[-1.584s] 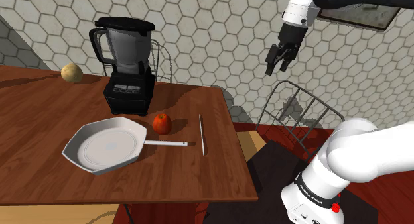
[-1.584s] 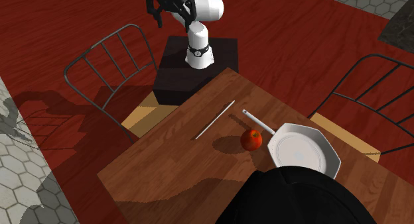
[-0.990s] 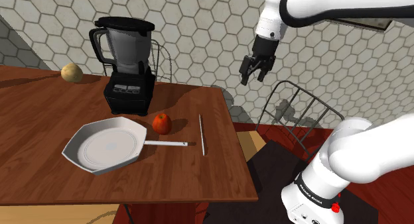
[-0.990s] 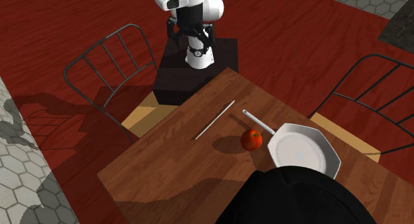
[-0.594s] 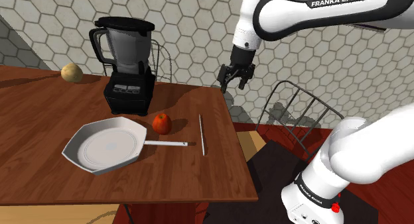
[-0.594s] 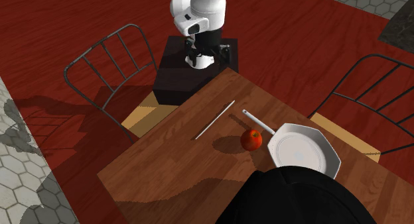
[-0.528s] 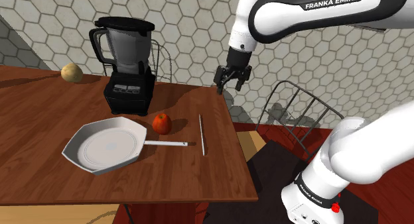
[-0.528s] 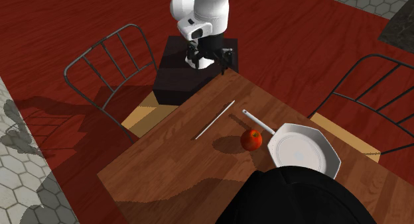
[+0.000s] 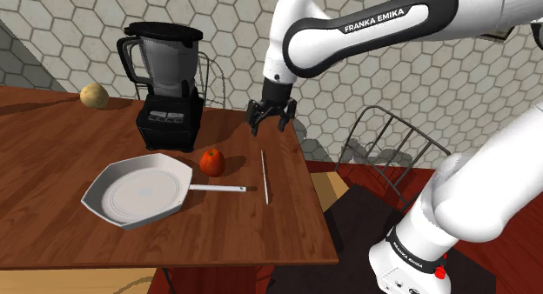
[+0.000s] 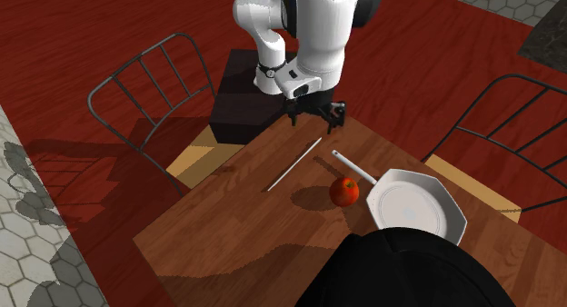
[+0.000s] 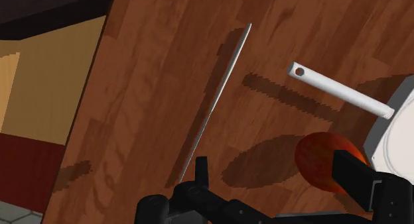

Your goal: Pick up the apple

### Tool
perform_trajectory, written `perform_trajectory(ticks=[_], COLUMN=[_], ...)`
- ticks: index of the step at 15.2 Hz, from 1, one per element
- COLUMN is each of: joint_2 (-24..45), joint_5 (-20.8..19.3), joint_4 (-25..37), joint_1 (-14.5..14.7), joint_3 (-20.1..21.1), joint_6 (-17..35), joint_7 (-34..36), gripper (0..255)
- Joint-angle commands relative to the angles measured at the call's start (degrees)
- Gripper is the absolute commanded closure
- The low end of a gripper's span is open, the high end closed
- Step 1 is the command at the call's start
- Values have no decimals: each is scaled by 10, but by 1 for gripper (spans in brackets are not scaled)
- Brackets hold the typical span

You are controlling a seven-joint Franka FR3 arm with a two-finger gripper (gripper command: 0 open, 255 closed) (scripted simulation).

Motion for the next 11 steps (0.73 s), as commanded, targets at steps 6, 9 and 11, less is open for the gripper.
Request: perform_trajectory(ticks=[6, 9, 11], joint_2=[149, 213, 257], joint_5=[-22, -39, -50], joint_4=[94, 145, 183], joint_1=[17, 29, 39], joint_3=[33, 39, 41], joint_6=[59, 73, 79], joint_7=[82, 115, 136], gripper=[0, 0, 0])
